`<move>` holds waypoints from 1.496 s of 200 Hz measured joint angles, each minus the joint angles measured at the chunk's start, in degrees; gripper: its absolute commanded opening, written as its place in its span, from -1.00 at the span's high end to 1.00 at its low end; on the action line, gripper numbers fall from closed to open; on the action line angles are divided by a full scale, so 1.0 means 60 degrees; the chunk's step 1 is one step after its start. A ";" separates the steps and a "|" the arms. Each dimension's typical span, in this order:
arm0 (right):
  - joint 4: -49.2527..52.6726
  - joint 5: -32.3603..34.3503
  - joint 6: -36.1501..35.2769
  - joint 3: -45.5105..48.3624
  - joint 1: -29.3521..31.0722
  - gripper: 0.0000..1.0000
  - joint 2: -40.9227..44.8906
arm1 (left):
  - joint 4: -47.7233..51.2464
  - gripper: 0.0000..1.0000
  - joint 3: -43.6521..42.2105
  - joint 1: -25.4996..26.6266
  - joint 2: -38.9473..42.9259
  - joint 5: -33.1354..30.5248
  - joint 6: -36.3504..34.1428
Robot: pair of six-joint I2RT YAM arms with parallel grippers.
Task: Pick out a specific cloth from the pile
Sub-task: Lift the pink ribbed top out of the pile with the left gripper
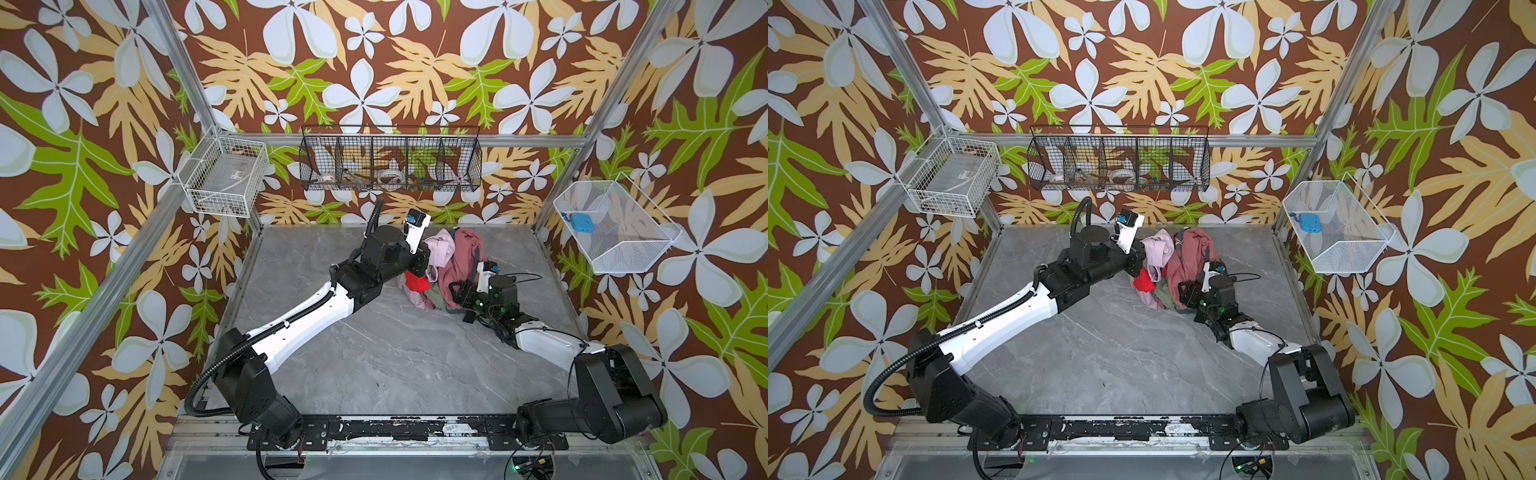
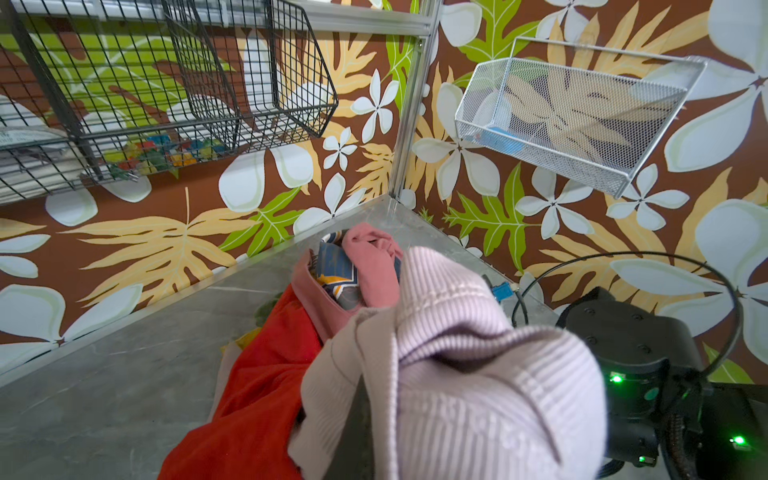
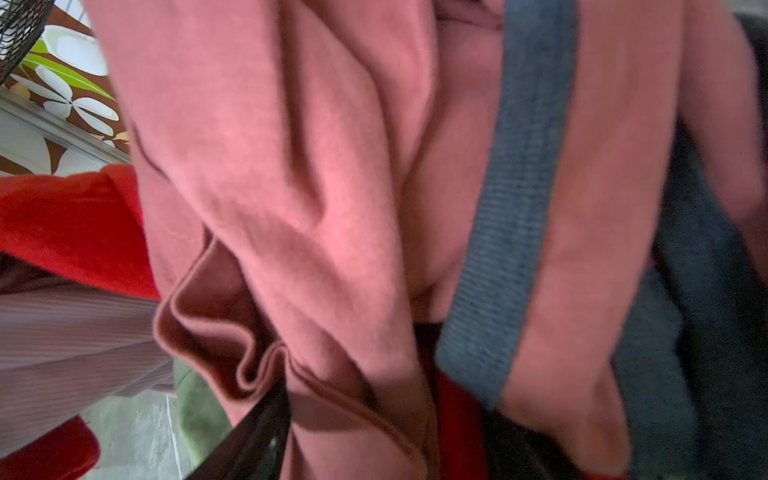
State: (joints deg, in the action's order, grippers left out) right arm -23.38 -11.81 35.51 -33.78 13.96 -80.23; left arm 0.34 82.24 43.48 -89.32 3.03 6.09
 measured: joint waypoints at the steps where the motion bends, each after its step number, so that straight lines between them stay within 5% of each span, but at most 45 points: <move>1: 0.0004 0.0000 0.0000 0.0000 0.0000 -0.42 0.0000 | 0.0007 1.00 0.0011 0.0000 0.0011 -0.0004 0.0000; 188: 0.0047 0.0288 0.0076 -0.0015 0.0000 -0.47 -0.0178 | 0.0849 1.00 0.1337 0.0113 0.1304 -0.0047 0.0430; 299: -0.0102 0.0484 -0.0117 0.0222 0.0000 -0.53 0.1060 | 0.1191 1.00 0.1275 0.0109 0.2455 -0.3085 -0.0579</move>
State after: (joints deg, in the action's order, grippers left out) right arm -23.99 -8.91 34.81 -32.45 13.96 -73.87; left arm 7.49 89.89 44.14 -74.59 -15.49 2.61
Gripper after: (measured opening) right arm 0.760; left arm 0.094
